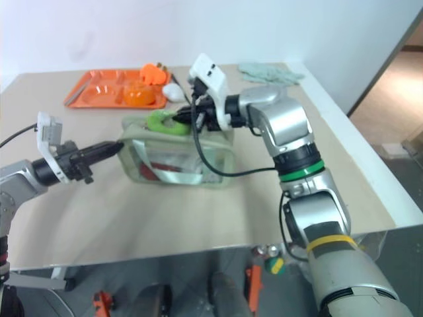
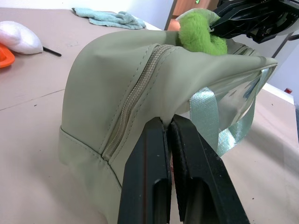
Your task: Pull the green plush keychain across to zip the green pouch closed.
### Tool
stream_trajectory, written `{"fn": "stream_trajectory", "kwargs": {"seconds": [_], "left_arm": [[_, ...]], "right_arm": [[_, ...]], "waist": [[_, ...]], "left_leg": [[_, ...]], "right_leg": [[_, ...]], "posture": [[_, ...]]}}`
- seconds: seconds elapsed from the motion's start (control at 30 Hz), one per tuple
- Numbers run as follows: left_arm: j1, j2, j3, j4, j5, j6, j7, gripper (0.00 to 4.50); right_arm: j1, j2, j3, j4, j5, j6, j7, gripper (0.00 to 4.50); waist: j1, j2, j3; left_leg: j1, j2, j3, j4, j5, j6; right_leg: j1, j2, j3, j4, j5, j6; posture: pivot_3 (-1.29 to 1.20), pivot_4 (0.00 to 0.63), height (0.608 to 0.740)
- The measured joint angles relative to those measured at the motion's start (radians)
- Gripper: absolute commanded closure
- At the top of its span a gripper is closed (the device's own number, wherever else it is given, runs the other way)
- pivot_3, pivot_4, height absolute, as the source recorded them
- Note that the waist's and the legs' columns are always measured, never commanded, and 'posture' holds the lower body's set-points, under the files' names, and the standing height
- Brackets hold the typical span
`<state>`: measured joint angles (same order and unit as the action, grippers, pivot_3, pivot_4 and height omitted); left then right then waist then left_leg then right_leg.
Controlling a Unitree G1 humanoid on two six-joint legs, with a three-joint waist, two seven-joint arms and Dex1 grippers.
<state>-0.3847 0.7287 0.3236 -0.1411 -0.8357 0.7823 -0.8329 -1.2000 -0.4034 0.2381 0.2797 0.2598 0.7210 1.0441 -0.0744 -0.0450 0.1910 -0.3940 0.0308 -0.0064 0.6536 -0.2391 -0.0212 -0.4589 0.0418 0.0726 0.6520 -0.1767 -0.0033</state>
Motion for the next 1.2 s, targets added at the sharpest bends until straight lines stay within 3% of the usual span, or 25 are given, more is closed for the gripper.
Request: {"fn": "stream_trajectory", "kwargs": {"seconds": [0.37,0.7,1.03,1.2], "left_arm": [[-0.001,-0.006,-0.002,0.001,0.002,-0.006,0.0,4.5],[-0.004,-0.018,-0.011,0.005,0.008,-0.028,-0.002,4.5],[-0.01,-0.033,-0.017,0.014,0.013,-0.04,-0.006,4.5],[-0.014,-0.03,-0.022,0.015,0.02,-0.038,-0.008,4.5]], "right_arm": [[-0.008,-0.027,-0.002,0.013,-0.01,0.002,0.004,4.48],[-0.062,-0.234,-0.042,0.102,-0.036,-0.024,0.058,4.48],[0.087,-0.477,-0.004,0.046,-0.237,-0.409,0.084,4.48],[0.149,-0.546,-0.005,-0.052,-0.258,-0.468,0.135,4.48]], "waist": [[0.0,0.0,0.0],[0.004,0.0,0.0],[0.008,0.0,0.0],[0.008,0.0,0.0]], "left_leg": [[0.0,0.0,0.0,0.0,0.0,0.0],[0.0,-0.001,0.0,0.0,0.0,0.0],[0.0,-0.002,0.002,0.0,0.0,0.0],[0.001,-0.002,0.002,0.0,0.0,0.0]], "right_leg": [[0.0,0.0,0.0,0.0,0.0,0.0],[0.0,-0.001,0.0,-0.001,0.0,0.0],[0.0,-0.002,0.001,-0.002,0.0,0.002],[0.001,-0.002,0.001,-0.001,0.0,0.002]], "posture": [[0.0,0.15,0.74],[0.0,0.15,0.74],[0.0,0.15,0.74],[0.0,0.15,0.74]]}}
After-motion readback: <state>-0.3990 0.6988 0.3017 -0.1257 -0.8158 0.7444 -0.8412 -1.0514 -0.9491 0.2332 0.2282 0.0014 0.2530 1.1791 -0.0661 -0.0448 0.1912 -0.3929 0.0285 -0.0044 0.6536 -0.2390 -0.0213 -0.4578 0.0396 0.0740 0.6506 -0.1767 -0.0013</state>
